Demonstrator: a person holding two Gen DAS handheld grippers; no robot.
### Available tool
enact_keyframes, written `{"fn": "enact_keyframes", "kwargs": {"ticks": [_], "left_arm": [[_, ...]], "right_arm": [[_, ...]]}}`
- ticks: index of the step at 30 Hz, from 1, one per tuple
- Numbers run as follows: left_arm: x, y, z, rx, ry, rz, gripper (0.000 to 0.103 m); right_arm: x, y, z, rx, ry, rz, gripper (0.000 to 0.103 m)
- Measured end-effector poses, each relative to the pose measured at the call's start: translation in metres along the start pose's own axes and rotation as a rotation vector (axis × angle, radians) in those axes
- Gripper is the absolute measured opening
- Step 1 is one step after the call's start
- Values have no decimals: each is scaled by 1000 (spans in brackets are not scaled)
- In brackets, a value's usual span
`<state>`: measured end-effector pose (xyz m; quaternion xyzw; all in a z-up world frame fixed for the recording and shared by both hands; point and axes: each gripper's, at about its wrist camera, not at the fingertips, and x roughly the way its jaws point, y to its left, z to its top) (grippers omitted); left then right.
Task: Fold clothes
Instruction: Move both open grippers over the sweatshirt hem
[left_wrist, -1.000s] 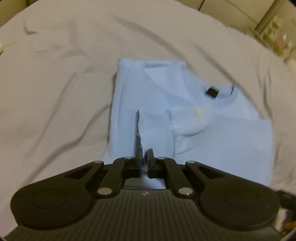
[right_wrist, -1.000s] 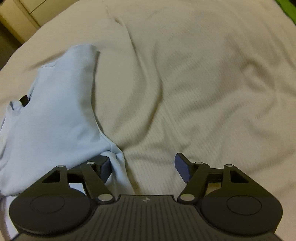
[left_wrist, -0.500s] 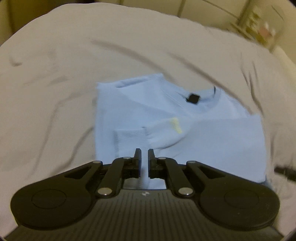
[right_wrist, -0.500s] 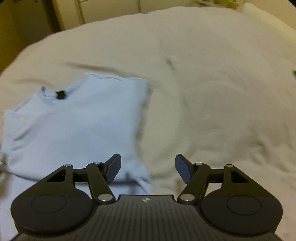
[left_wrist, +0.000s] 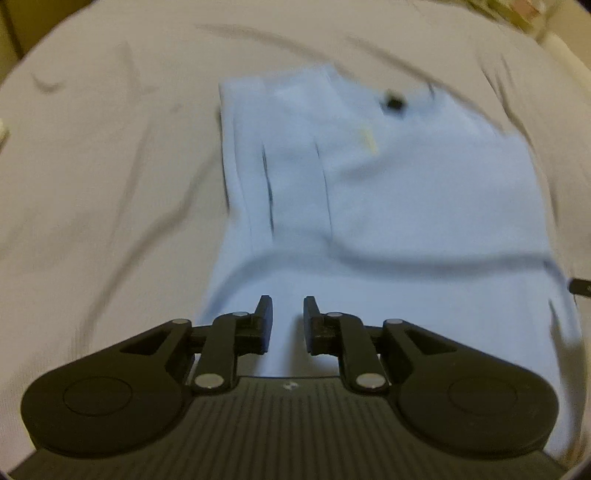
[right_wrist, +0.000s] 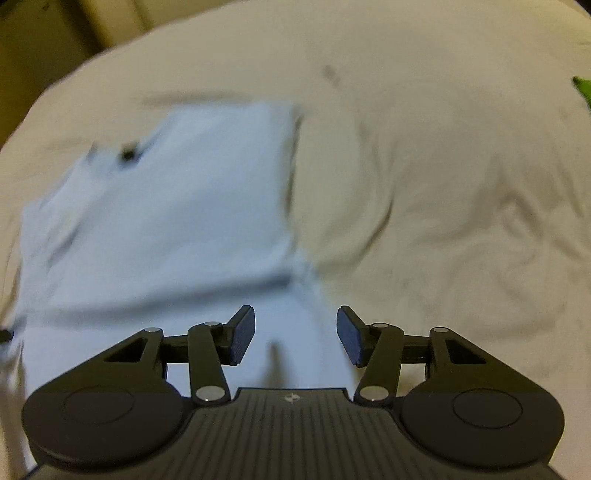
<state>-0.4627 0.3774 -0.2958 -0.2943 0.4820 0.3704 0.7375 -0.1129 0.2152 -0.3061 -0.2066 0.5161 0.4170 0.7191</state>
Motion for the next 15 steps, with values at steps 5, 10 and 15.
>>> {"fn": "enact_keyframes", "kwargs": {"ticks": [5, 10, 15], "left_arm": [[-13, 15, -70, 26, 95, 5, 13], [-41, 37, -118, 0, 122, 15, 14], [-67, 46, -129, -95, 199, 100, 13]], "right_arm": [[-7, -1, -87, -48, 153, -67, 50], [-37, -27, -137, 128, 213, -81, 51], [-58, -21, -151, 91, 302, -110, 52]]}}
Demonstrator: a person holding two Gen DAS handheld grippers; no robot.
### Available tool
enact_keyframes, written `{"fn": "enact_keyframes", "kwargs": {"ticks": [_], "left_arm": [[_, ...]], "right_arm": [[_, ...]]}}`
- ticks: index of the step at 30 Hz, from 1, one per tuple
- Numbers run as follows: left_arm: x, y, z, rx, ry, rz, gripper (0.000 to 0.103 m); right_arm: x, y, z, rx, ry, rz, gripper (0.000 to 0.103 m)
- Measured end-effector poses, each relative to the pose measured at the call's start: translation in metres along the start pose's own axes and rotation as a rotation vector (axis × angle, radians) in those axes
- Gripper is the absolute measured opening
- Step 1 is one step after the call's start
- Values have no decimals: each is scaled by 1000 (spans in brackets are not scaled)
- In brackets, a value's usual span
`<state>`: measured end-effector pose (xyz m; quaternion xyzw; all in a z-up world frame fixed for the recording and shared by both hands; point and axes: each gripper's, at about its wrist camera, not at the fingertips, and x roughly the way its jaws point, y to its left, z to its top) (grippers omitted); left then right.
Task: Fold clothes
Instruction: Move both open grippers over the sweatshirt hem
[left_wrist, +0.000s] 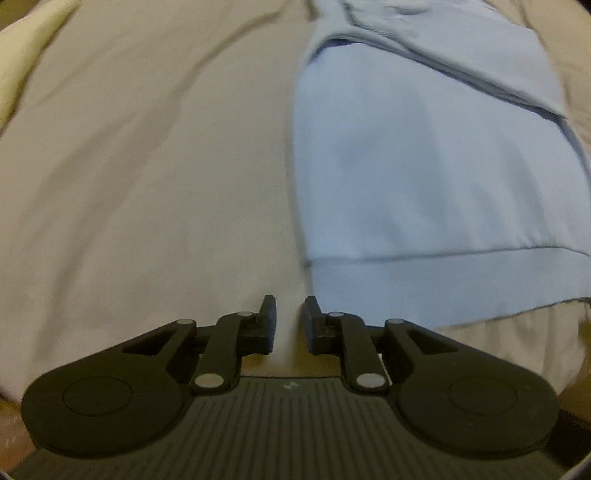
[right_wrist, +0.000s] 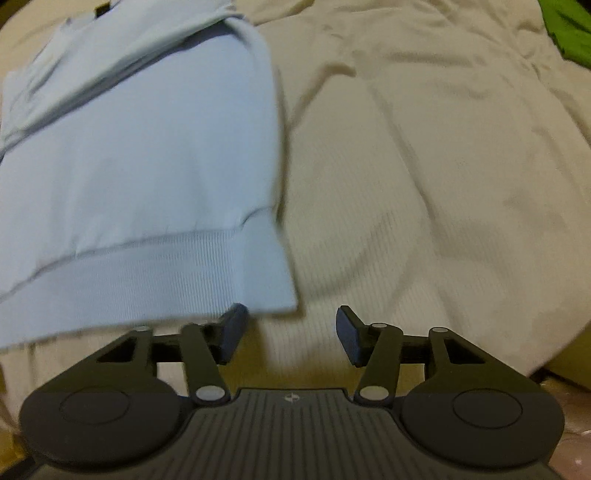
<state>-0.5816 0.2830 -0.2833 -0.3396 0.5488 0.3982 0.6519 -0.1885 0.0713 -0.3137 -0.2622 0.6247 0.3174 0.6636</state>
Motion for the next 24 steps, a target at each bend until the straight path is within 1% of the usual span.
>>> {"fn": "enact_keyframes", "kwargs": {"ticks": [2, 4, 7, 9, 12, 13, 15, 16, 21, 24], "left_arm": [[-23, -6, 0, -17, -48, 8, 13], [-44, -14, 2, -27, -94, 14, 15], [-69, -38, 7, -43, -146, -2, 17], [-85, -55, 10, -50, -170, -7, 18], [-107, -81, 10, -31, -201, 23, 18], [-115, -89, 9, -25, -215, 32, 19], [-130, -106, 7, -12, -243, 51, 28], [-135, -112, 4, -8, -257, 52, 30], [-157, -133, -7, -7, -314, 43, 30], [-167, -137, -13, -12, -332, 38, 30]], "right_arm": [[-18, 1, -3, -24, -35, 17, 53], [-37, 5, 4, -62, -107, 58, 61], [-68, 18, 12, -126, -223, 113, 62], [-89, 17, 15, -146, -294, 166, 65], [-114, 14, 13, -172, -374, 235, 65], [-121, 12, 14, -182, -391, 243, 65], [-132, 11, 18, -199, -423, 252, 67], [-138, 10, 18, -205, -436, 255, 70], [-156, -7, 5, -201, -466, 281, 73], [-162, -13, -1, -197, -469, 298, 73]]}}
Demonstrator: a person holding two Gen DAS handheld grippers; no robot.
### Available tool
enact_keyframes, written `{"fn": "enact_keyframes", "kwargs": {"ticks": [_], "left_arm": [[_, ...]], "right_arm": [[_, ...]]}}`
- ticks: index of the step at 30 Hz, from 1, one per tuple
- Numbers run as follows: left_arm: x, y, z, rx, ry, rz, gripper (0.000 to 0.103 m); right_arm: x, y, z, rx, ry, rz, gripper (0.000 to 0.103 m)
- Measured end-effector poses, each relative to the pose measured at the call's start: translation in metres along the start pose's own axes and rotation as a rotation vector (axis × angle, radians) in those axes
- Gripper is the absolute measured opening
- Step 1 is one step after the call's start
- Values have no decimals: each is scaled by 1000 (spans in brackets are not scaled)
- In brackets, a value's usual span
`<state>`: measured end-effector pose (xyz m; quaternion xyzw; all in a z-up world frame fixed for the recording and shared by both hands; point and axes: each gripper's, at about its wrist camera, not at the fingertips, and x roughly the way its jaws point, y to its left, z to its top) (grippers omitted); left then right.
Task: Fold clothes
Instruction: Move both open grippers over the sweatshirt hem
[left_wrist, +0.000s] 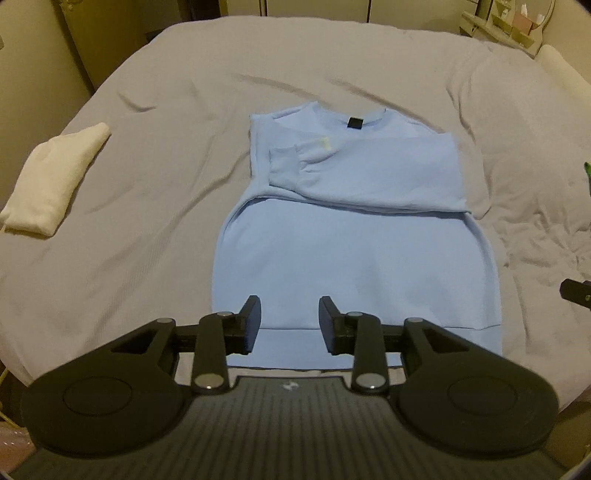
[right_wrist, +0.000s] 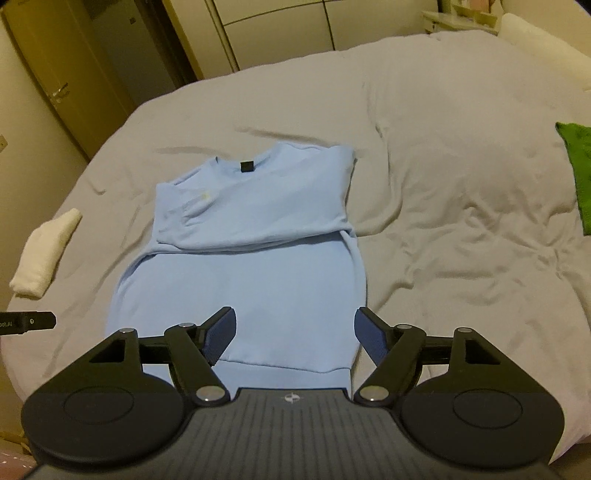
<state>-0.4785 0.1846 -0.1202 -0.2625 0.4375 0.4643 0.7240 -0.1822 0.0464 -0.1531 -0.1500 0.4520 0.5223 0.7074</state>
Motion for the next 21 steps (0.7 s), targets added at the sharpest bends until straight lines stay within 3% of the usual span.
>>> {"fn": "enact_keyframes", "kwargs": {"ticks": [8, 13, 21], "left_arm": [[-5, 13, -14, -35, -14, -15, 30], [30, 51, -47, -92, 84, -25, 29], [93, 116, -88, -221, 240, -59, 28]], "right_arm": [[3, 0, -5, 2, 8, 44, 73], [22, -7, -20, 36, 79, 36, 74], [76, -34, -61, 176, 286, -41, 74]]}}
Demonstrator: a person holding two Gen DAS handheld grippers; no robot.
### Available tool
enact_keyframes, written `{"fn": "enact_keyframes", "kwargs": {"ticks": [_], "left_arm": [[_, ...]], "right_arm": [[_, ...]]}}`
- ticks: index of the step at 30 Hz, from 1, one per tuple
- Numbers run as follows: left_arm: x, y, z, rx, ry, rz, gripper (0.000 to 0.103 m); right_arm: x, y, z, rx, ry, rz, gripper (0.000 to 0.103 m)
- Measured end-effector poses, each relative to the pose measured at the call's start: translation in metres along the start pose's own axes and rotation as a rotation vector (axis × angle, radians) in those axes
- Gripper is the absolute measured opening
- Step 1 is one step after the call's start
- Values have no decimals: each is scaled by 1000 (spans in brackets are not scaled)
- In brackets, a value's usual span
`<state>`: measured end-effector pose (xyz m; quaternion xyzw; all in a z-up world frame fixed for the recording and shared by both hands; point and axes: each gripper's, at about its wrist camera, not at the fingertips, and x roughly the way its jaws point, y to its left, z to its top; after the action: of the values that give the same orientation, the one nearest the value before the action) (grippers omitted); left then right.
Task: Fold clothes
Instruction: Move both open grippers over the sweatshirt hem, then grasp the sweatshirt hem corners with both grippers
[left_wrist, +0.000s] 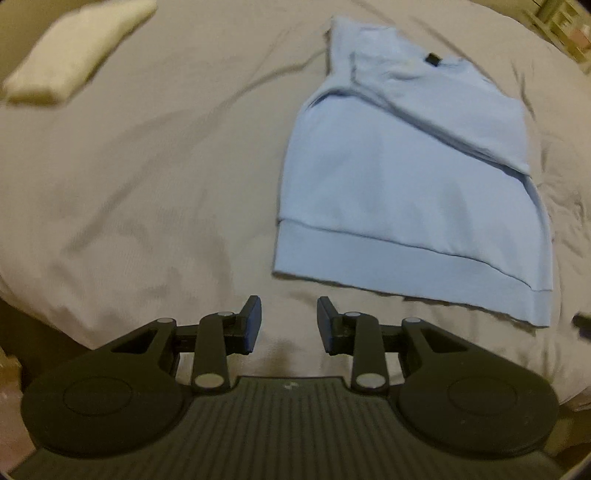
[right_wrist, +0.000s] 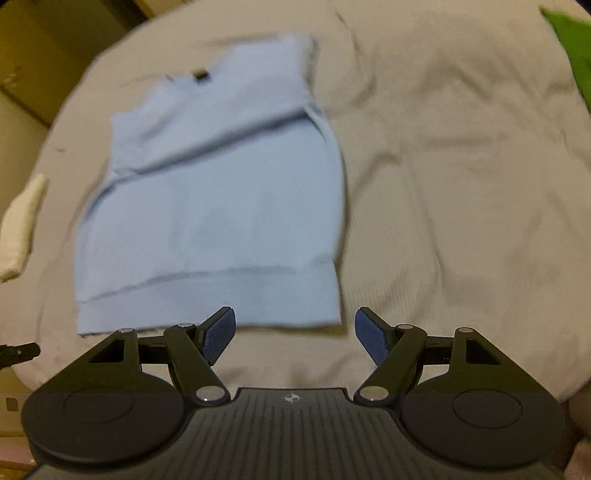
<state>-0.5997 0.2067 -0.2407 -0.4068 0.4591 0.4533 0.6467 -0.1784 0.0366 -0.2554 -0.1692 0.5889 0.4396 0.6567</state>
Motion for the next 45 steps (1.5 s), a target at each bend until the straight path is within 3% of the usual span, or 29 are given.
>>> {"fn": "enact_keyframes", "kwargs": {"ticks": [4, 13, 23, 27, 33, 36, 38, 40, 42, 45], "left_arm": [[23, 13, 17, -20, 18, -40, 28], [74, 32, 39, -1, -19, -143, 28], [99, 57, 21, -71, -140, -336, 32], [121, 73, 17, -120, -192, -485, 32], [142, 89, 16, -98, -267, -645, 32], [151, 88, 17, -67, -299, -713, 32], [156, 86, 16, -47, -313, -751, 32], [154, 81, 14, -2, -319, -752, 30], [150, 77, 12, 36, -320, -747, 23], [152, 78, 10, 19, -297, -752, 26]], "right_arm": [[23, -8, 2, 62, 48, -23, 74], [55, -37, 20, 171, 8, 36, 75], [86, -79, 12, 219, -55, 319, 75], [99, -92, 10, 223, -96, 437, 77], [113, -102, 8, 221, -152, 591, 78], [121, -103, 11, 199, -169, 660, 70], [128, -104, 13, 181, -174, 675, 58], [132, -109, 13, 188, -184, 687, 42], [132, -115, 10, 218, -189, 698, 32], [133, -119, 6, 243, -188, 721, 32]]}}
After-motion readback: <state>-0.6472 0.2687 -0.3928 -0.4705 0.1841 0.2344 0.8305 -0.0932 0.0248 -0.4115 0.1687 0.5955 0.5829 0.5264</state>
